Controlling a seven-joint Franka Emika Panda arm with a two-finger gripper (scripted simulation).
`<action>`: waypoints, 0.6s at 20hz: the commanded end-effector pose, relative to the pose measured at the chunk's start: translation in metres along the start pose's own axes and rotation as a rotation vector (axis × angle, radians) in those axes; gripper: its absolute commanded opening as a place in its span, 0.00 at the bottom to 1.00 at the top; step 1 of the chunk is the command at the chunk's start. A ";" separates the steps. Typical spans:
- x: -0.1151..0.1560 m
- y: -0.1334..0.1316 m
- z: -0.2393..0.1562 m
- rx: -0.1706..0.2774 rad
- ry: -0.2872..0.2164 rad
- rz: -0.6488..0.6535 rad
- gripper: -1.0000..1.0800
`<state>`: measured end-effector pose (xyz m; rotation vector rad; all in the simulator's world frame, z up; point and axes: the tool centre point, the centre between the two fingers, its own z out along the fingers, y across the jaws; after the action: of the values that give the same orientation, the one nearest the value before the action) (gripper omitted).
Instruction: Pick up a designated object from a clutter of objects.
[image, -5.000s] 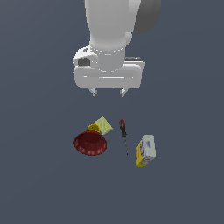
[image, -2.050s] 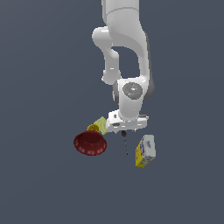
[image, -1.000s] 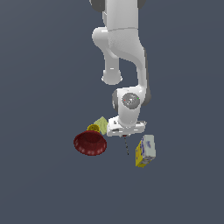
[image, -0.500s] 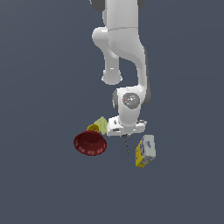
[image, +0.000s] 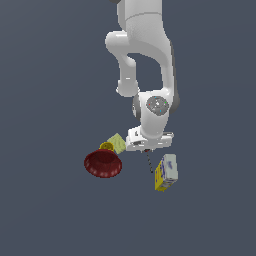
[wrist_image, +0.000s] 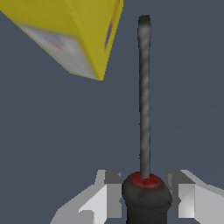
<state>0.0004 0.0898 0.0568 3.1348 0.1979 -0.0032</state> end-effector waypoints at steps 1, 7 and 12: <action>0.001 -0.008 -0.019 0.000 0.002 -0.001 0.00; 0.003 -0.033 -0.076 0.000 0.002 -0.001 0.00; 0.006 -0.056 -0.131 0.000 0.002 -0.001 0.00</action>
<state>-0.0002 0.1396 0.1705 3.1344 0.1996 -0.0007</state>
